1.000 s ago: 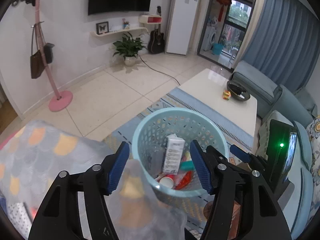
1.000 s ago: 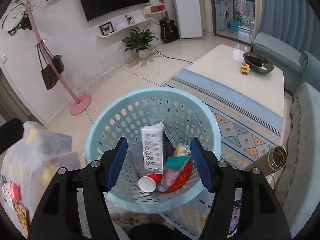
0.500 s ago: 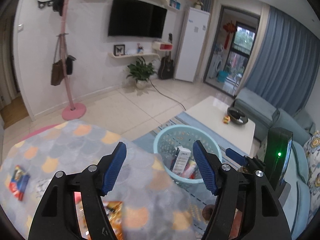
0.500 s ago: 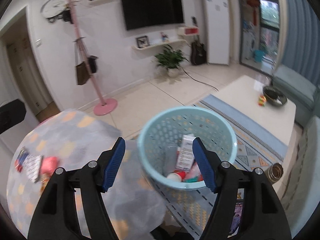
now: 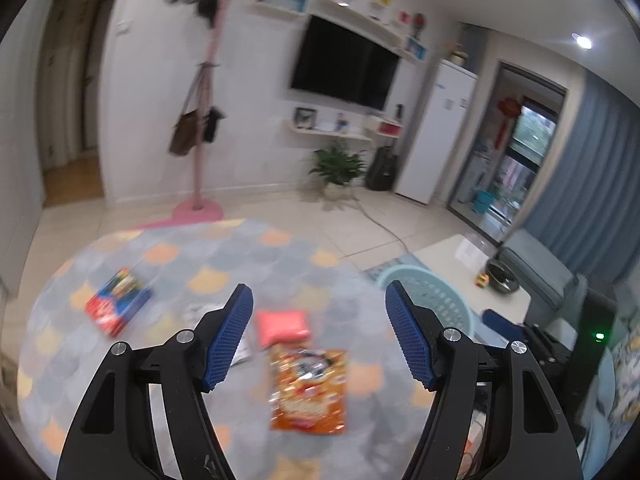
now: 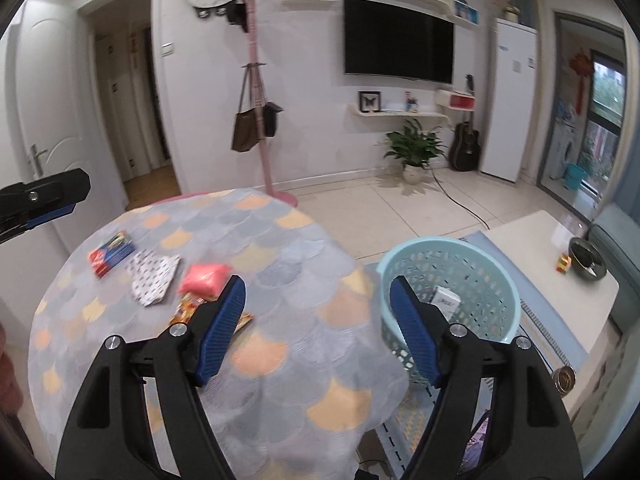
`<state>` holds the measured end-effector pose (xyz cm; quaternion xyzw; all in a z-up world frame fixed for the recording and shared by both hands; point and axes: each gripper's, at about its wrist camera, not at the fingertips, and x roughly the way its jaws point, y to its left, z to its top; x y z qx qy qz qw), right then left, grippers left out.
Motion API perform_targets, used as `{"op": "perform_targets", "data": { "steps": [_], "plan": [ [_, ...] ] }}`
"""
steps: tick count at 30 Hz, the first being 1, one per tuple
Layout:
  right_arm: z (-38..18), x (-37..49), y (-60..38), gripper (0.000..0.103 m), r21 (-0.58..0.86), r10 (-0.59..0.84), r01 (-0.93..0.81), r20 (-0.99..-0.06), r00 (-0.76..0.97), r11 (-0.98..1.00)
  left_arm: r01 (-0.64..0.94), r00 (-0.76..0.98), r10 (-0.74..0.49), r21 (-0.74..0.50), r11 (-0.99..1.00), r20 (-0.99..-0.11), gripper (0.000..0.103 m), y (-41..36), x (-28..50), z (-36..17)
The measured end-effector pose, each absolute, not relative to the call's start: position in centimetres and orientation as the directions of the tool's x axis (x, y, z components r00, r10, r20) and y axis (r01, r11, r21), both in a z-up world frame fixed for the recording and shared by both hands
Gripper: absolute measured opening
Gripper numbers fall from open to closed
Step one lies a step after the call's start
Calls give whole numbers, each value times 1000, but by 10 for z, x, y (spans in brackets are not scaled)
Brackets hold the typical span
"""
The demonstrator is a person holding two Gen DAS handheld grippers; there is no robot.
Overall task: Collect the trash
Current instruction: 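Grasp the white patterned bag with the left tool while the right tool grasps the pink packet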
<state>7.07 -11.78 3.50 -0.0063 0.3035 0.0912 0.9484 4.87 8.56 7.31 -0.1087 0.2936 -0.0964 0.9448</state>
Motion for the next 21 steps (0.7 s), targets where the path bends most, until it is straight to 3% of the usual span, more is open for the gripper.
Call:
{"op": "perform_targets", "data": {
  "steps": [8,12,16,21],
  "plan": [
    [5,66,-86,70,105,280,-283,-660,697,953,-1,719,-192,-277,961,-668,66,137,64,15],
    [-7,70,-67,61,114,310,-321,-679,665,940,-31,670,-199,-295,955,-715,66,151,85,-17],
    [-8,86,-50,60,98,333,-371,-685,648,923,-80,632,-186,-303,950,-752,66,159,106,-39],
    [-8,124,-29,60,96,368,-427,-695,618,899,-132,608,-172,-312,941,-775,56,167,128,-57]
  ]
}}
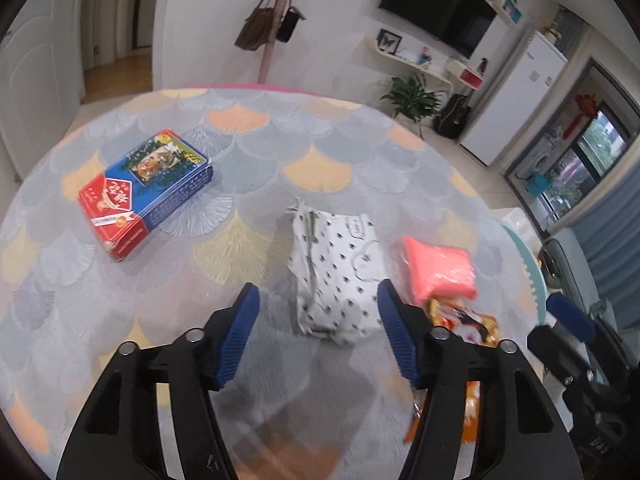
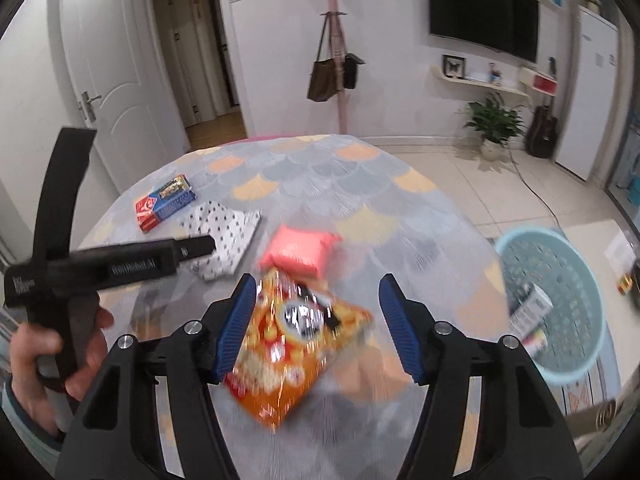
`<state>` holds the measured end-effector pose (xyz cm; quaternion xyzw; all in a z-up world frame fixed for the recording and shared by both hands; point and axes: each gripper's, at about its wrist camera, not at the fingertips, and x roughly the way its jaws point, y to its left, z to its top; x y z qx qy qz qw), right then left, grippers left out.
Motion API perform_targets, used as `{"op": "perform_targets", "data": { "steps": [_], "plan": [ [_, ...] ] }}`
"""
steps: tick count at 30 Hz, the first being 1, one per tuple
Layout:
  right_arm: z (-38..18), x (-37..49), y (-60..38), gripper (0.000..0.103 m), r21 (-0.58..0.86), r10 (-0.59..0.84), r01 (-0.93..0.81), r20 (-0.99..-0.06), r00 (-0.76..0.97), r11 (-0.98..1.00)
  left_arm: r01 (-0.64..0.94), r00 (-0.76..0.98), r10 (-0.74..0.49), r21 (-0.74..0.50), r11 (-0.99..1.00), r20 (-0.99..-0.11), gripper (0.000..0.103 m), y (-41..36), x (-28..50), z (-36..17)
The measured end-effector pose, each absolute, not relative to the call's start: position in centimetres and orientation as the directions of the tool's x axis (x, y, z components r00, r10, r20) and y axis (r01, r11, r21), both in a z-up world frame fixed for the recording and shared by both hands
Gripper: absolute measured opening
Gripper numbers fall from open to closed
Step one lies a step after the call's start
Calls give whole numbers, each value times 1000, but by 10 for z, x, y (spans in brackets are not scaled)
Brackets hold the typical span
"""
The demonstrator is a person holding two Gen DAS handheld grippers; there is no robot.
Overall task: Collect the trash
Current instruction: 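Grasp the white patterned bag with the left tool while the right tool grasps the pink packet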
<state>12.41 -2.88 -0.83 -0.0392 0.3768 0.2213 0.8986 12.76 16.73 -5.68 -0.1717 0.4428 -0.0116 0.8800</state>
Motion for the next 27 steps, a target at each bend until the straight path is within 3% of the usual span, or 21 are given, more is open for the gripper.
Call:
{"op": "perform_targets", "data": {
  "steps": [4,7,10,14,21,22,23,24,27],
  "plan": [
    [-20,150,-11,60,56,360,-481,-738,570,875,-130,607,-142,-274,953,-782,43,165,137,-59],
    [-33,164,-1,60,27,342,-507,-769,540,862,-108,605,-134,-247,963,-785,17,158,139,-59],
    [-43,175,4,60,23,334,-523,-793,509,852,-102,614,-123,-233,967,-780,12,156,138,-58],
    [-54,189,11,67,39,346,-546,-810,473,837,-98,626,-128,-240,966,-769,9,158,134,-55],
    [-58,200,24,67,9,335,-561,-810,481,827,-93,635,-127,-239,967,-762,9,157,131,-49],
    [-58,199,24,63,6,333,-559,-809,485,829,-92,636,-127,-238,967,-761,9,156,132,-49],
    [-58,198,24,50,2,332,-558,-806,490,830,-92,637,-128,-240,966,-760,8,156,132,-49],
    [-57,197,23,43,-1,334,-559,-802,496,829,-89,640,-130,-241,967,-758,8,155,132,-48],
    [-53,193,17,37,8,344,-551,-789,509,834,-76,647,-138,-243,967,-750,7,151,132,-43]
  ]
}}
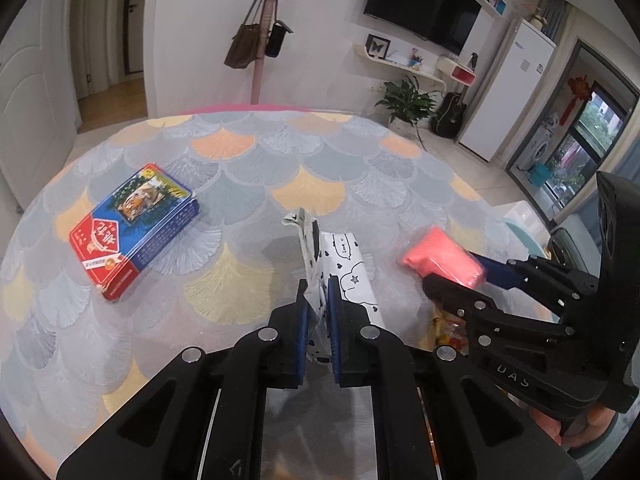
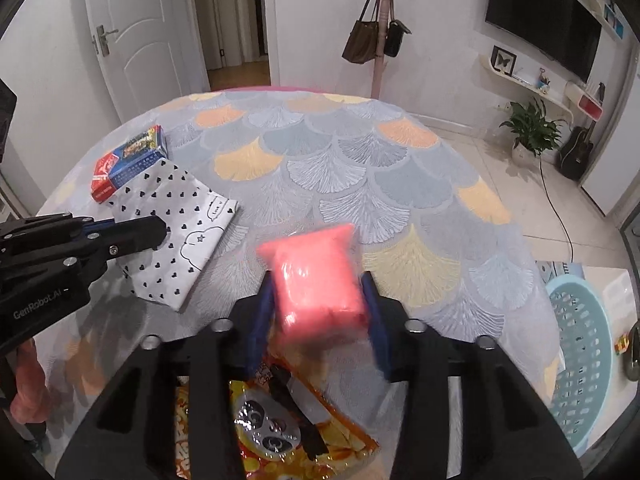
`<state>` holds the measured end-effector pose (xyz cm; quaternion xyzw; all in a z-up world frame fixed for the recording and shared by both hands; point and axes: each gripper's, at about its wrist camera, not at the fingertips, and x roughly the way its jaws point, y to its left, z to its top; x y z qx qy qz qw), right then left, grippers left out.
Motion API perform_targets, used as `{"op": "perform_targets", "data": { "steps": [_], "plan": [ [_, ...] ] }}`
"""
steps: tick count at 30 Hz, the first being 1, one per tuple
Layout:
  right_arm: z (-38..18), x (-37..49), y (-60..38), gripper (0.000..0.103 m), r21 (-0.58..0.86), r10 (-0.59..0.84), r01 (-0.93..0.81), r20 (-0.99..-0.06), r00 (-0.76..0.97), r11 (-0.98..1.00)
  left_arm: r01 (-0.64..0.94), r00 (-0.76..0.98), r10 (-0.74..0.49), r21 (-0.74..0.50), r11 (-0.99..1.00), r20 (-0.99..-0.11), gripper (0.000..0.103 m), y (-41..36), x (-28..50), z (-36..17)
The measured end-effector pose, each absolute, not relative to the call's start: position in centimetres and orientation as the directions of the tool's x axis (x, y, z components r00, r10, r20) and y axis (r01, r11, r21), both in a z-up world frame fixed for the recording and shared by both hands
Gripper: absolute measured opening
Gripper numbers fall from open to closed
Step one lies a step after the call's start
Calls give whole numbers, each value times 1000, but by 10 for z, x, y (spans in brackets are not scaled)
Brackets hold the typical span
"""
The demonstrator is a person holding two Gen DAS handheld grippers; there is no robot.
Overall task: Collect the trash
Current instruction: 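Carry the white bag and pink packet over the blue basket and release both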
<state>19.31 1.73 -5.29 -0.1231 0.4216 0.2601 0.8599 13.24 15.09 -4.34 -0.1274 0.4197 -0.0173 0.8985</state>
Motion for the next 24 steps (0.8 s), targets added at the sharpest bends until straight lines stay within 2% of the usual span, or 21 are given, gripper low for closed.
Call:
{"op": "perform_targets", "data": {
  "steps": [6,10,16,24],
  "plan": [
    [-25,187,-15,36,47,363,-494,-738,569,868,-11,684,-166,-239,971,-710,7,130,132,-19],
    [-2,183,-41,36,23,336,-446,-692,638,895,30,713,-176,-221,975,-679,7,106,135,2],
    [34,174,-96,36,-13,241,-318,-621,745,948,109,729,-215,-199,974,-650,7,63,147,24],
    [46,174,-164,36,-19,123,-165,-587,800,986,238,716,-284,-159,958,-637,7,-15,173,38]
  ]
}}
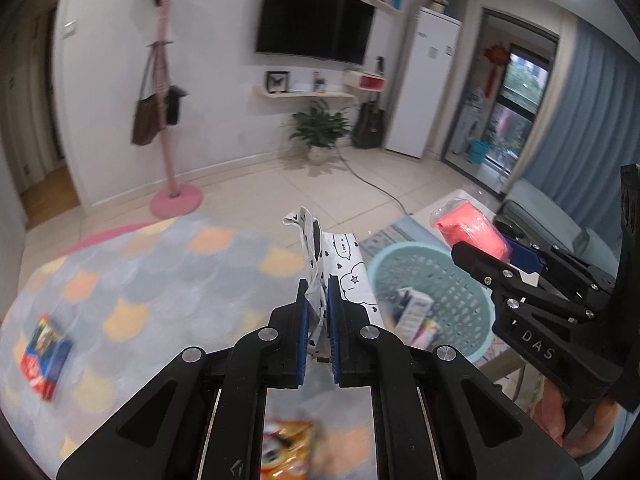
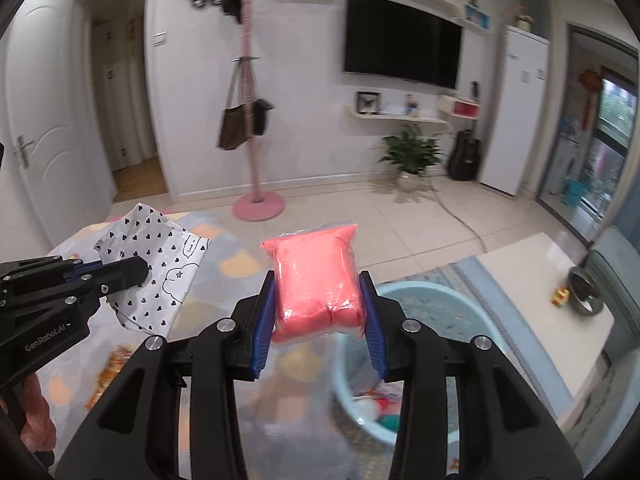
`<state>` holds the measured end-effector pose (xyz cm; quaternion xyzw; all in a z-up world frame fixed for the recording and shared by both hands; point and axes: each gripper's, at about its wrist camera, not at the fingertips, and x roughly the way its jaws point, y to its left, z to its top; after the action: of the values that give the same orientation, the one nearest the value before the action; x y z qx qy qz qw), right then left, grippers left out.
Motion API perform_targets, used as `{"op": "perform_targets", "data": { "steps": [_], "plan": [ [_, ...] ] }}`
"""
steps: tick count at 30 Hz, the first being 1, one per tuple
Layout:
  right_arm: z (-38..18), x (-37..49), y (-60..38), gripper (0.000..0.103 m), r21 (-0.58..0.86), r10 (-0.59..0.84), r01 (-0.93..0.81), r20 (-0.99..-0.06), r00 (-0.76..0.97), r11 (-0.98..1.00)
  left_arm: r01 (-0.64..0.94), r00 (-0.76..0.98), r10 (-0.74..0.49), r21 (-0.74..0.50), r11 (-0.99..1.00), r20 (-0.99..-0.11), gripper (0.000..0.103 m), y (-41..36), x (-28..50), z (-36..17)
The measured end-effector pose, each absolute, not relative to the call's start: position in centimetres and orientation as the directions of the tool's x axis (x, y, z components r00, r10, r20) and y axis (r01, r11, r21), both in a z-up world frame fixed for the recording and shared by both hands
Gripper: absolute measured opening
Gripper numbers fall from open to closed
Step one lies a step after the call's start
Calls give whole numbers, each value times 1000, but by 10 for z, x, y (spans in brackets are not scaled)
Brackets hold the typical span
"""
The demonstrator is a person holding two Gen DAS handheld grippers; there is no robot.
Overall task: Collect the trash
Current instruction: 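Carry the white bag and pink packet over the blue basket and release both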
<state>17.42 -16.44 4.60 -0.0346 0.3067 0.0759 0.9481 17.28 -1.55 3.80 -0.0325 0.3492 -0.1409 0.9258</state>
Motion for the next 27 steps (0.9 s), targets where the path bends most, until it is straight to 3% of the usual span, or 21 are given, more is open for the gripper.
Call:
{"op": "perform_targets", "data": {
  "steps": [18,27],
  "plan": [
    [-20,210,-283,36,22,-37,78,-725,687,997,377,587,-344,-129,917,-733,7,-137,235,-4],
    [-42,219,-305,37,92,5,106,-776,631,990,392,543,-348,-136,910,-764,7,-153,247,-24]
  ]
}}
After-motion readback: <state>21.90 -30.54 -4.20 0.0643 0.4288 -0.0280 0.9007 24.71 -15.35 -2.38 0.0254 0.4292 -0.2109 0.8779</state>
